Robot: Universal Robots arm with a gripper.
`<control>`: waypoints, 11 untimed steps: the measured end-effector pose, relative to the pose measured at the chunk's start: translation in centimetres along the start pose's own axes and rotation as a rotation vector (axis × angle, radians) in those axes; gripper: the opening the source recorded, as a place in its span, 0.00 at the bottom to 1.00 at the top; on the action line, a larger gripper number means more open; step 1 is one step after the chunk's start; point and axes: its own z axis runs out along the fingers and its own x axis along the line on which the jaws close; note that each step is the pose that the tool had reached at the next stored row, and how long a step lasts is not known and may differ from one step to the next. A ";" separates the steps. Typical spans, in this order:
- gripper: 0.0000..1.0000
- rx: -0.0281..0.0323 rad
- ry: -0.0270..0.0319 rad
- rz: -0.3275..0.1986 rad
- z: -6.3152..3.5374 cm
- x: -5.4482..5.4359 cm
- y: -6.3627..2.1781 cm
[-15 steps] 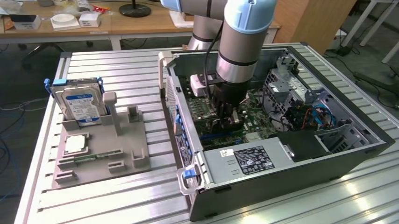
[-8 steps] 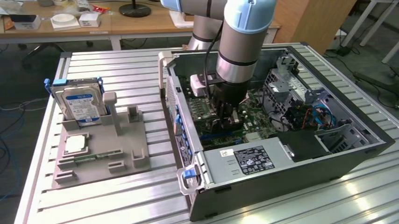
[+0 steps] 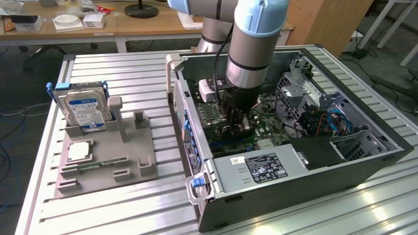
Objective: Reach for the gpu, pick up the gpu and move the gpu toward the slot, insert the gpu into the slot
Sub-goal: 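Insert the gpu into the slot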
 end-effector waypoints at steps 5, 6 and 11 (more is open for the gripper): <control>0.27 0.0001 -0.0004 0.000 0.02 0.0 0.00; 0.27 0.0001 -0.0003 0.000 0.03 0.0 -0.01; 0.27 -0.0002 -0.0004 0.000 0.04 0.0 -0.09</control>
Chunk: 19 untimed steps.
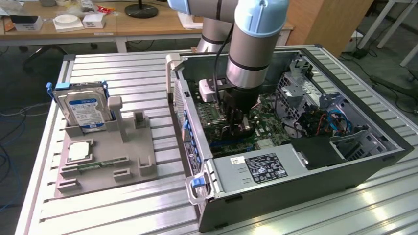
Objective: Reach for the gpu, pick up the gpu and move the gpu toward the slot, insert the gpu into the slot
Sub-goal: 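Insert the gpu into the slot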
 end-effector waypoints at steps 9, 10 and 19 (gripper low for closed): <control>0.27 0.0005 0.0005 0.000 0.19 0.0 0.03; 0.27 0.0003 0.0004 0.000 0.21 0.0 0.05; 0.27 0.0014 0.0007 0.000 0.23 0.0 0.34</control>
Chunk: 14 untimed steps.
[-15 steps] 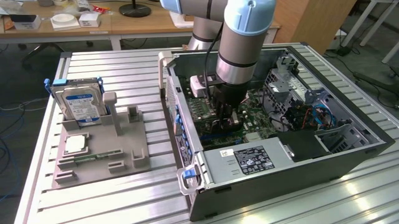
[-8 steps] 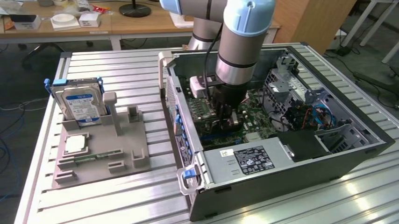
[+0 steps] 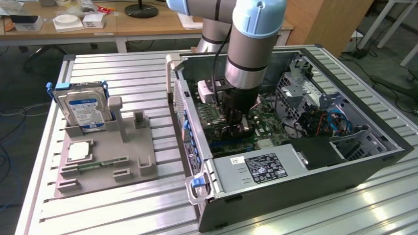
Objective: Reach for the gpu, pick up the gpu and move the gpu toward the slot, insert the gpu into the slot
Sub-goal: 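Insert the gpu into the slot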
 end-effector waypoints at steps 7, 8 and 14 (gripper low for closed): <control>0.27 -0.0012 -0.0006 0.000 0.00 0.0 0.03; 0.27 -0.0011 -0.0007 0.000 0.00 0.0 0.02; 0.27 0.0015 0.0007 -0.002 0.43 0.0 0.10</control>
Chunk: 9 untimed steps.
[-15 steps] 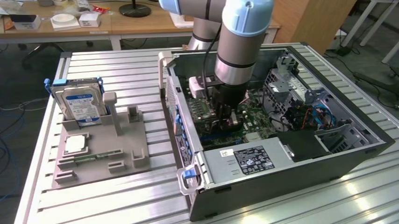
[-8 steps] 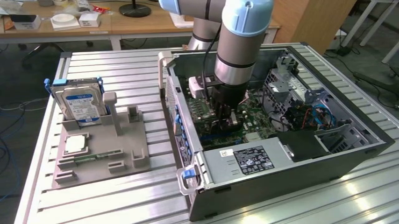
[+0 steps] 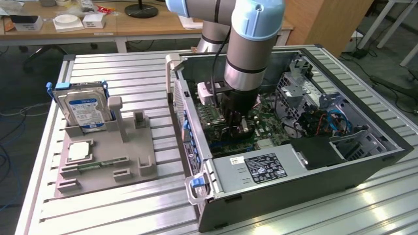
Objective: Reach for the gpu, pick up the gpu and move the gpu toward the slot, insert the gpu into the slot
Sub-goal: 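Insert the gpu into the slot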
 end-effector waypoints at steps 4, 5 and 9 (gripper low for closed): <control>0.27 -0.0017 -0.0007 0.002 -0.01 0.0 0.09; 0.27 -0.0012 -0.0005 0.002 -0.01 0.0 0.09; 0.27 -0.0007 -0.0001 0.002 -0.01 0.0 0.10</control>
